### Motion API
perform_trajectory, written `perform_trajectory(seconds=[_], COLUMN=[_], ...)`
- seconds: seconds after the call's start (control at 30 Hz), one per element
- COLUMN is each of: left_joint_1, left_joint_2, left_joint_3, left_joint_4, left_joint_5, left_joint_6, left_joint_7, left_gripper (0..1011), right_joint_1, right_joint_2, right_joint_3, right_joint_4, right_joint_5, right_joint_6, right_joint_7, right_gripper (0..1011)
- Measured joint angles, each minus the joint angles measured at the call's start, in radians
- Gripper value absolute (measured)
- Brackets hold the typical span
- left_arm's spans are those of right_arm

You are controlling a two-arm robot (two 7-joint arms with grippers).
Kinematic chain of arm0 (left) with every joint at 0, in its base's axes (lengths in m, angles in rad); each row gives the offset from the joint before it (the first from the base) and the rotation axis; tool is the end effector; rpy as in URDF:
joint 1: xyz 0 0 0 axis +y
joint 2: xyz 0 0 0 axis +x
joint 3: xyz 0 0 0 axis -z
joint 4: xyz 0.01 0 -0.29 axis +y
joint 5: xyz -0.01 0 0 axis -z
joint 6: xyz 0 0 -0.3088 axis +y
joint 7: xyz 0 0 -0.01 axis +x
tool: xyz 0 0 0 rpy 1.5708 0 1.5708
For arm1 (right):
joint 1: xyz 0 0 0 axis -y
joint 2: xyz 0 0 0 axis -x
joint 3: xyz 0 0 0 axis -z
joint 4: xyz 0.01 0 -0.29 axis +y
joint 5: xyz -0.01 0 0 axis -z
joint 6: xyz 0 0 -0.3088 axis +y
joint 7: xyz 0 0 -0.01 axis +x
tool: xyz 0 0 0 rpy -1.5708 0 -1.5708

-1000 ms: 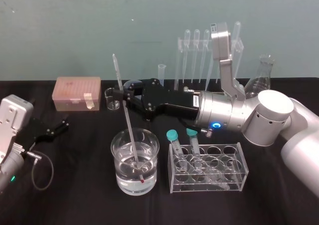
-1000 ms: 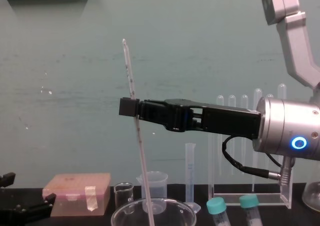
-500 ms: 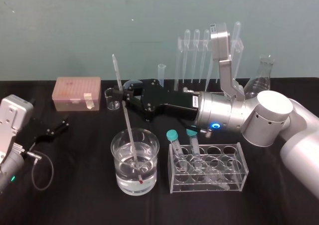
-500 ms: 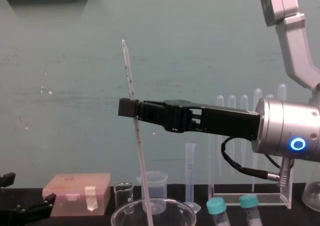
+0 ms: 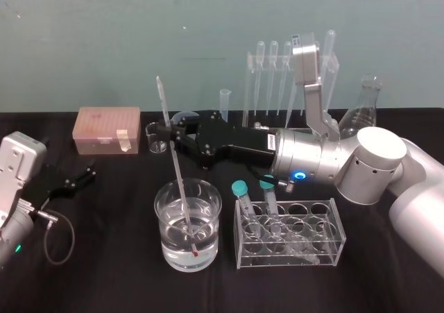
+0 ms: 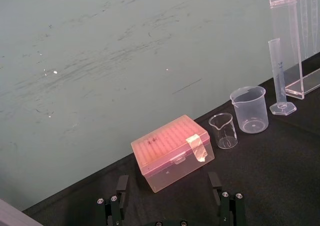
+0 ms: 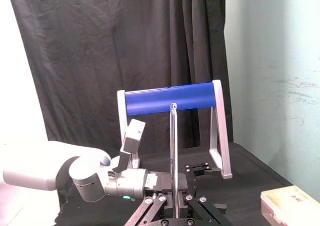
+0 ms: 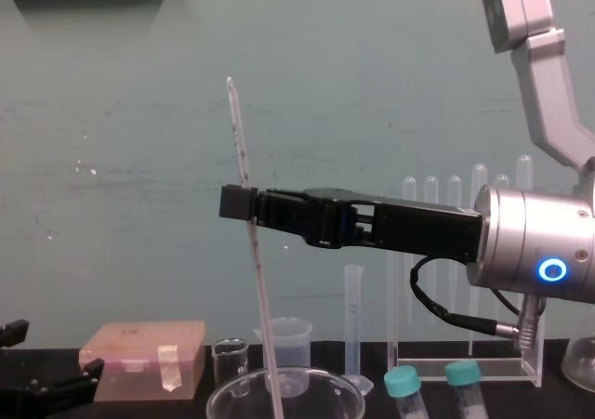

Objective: Hold the thermometer with one hand and immerse one end into the beaker, then reinsert it into the test tube rack.

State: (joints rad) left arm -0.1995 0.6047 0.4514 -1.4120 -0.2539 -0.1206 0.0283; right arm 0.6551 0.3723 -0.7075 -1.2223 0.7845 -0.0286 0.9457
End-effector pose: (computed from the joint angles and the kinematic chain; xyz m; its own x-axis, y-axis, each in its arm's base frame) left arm 0.3581 0.0827 -0.3023 0.2923 0.8803 0.3737 -0.9552 0.2874 0.0702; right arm 0.4604 0.0368 -0.2169 0.9859 -0.1620 -0.0427 0.1661 0.9789 0.1191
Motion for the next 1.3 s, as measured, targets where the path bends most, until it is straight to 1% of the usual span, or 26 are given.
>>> perform_trajectory(seconds=[1.17, 1.3], left_joint_1=[0.000, 0.000], left_joint_2=[0.000, 0.000], left_joint_3=[0.000, 0.000], left_joint_4=[0.000, 0.000], left_joint_5=[0.000, 0.000], left_joint_6=[0.000, 0.000], left_joint_7=[0.000, 0.000], left_gripper=[1008, 1008], right_joint_1=[0.000, 0.007], right_joint_2=[-0.001, 0.002], right_joint_3=[0.000, 0.004], right_joint_4=[0.002, -0.005], right_joint_5=[0.003, 0.013], right_joint_6=[0.001, 0.015], right_joint_7=[0.005, 0.005], right_gripper=[56, 56])
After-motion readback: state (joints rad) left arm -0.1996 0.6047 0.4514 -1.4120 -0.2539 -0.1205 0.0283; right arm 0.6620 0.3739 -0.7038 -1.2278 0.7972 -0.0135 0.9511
